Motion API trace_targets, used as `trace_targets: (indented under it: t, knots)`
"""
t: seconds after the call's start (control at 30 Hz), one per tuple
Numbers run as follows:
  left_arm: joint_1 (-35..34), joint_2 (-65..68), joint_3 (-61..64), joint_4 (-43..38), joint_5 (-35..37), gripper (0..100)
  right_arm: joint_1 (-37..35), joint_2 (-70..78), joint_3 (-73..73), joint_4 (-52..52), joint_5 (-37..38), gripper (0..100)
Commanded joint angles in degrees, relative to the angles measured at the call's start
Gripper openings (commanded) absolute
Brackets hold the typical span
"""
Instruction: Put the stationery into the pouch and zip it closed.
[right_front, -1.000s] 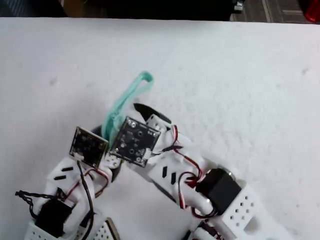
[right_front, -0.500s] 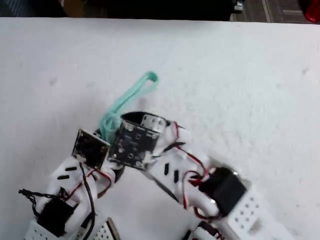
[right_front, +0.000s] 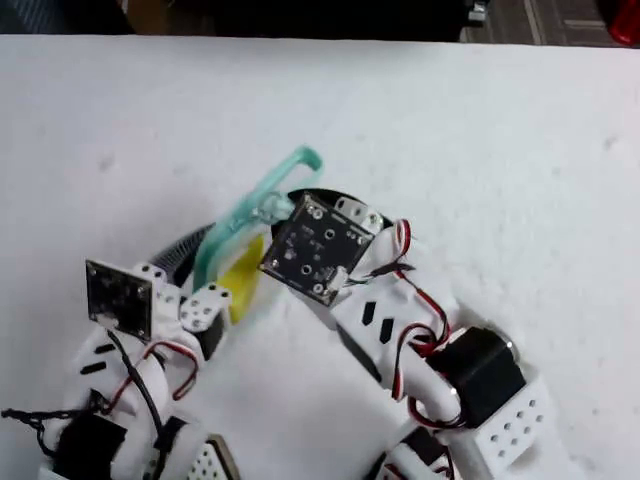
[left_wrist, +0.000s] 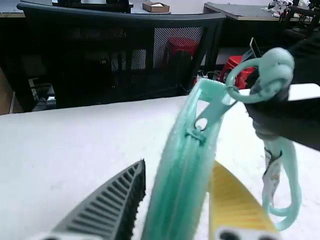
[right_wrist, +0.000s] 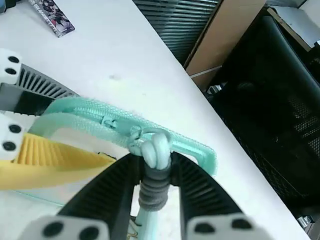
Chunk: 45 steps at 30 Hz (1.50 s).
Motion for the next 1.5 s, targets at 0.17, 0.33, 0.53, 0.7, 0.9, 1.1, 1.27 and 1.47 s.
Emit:
trace_targets:
  t: [0.17, 0.33, 0.53, 0.7, 0.9, 1.1, 1.27, 1.47]
  knots:
    - [6.3, -0.7, -3.8, 0.4, 0.5, 12, 0.7, 1.4, -2.4, -5.2, -0.7, 1.7]
    - [9.4, -8.4, -1.7, 0.4, -4.0, 3, 3.7, 7.3, -2.5, -7.4, -0.6, 1.7]
    - [9.6, -7.5, 0.4, 0.1, -6.9, 2, 13.8, 11.5, -2.5, -7.6, -0.5, 1.7]
    - [9.4, -7.5, 0.6, 0.3, -7.4, 2, 20.3, 15.8, -2.6, -8.7, -0.3, 1.7]
    - [9.6, -7.4, 0.7, 0.5, -9.1, 2, 25.7, 23.2, -7.2, -11.1, -2.0, 1.7]
    - [9.8, -7.4, 0.7, 1.2, -9.6, 2, 23.7, 29.8, -18.1, -9.5, -8.5, 1.7]
    - [9.3, -7.4, 0.6, 2.0, -9.6, 2, 24.0, 38.0, -22.9, -7.6, -8.4, 1.7]
    - [9.3, -7.4, 0.6, 2.0, -9.7, 2, 31.9, 45.0, -23.2, -5.9, -8.4, 1.7]
